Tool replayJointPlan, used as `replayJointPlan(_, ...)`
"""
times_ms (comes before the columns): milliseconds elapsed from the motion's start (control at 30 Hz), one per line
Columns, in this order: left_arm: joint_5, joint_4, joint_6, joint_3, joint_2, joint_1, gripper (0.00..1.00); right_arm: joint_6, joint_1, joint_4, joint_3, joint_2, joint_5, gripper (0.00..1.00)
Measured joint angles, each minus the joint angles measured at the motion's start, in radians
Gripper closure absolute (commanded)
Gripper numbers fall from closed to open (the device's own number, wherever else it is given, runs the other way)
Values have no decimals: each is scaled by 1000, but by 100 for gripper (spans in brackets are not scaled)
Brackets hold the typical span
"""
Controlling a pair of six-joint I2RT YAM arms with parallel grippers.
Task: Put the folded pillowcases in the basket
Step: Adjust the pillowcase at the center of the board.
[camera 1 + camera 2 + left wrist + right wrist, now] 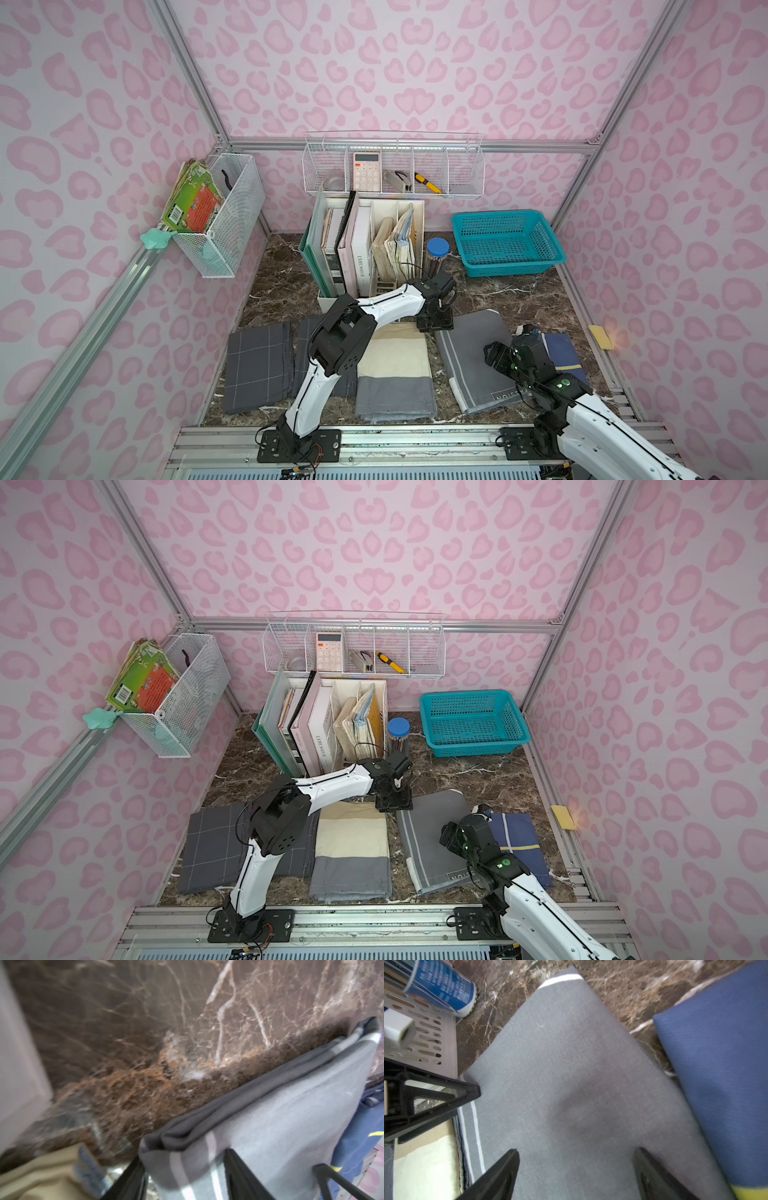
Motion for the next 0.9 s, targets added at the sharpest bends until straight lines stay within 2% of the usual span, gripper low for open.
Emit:
replayJointPlan(100, 8, 3, 13, 3, 0, -6, 71, -2, -14, 69, -6, 61, -15, 10)
replayJointPlan(167, 8, 14, 21, -8, -16, -14, 85, -9, -32, 131, -5, 110, -26, 10)
replayJointPlan(233, 6, 22, 28, -32, -50, -24, 93, -17, -51, 181, -3, 151, -40, 10)
replayJointPlan(300, -6, 37, 42, -67, -96, -36, 96, -29, -69, 222, 2, 187, -58, 10)
replayJointPlan(400, -50, 65, 46, -125, -185, -71, 100, -45, -97, 270, 20, 246, -87, 10)
replayJointPlan(567, -122, 119, 48, -241, -312, -130, 100, -96, -129, 328, 98, 396, -121, 10)
replayJointPlan(800, -203, 151, 14, -380, -402, -137, 100, -168, -141, 365, 287, 653, -204, 10)
replayJointPlan(900, -220, 156, 4, -395, -409, -137, 100, -193, -137, 364, 349, 710, -221, 10)
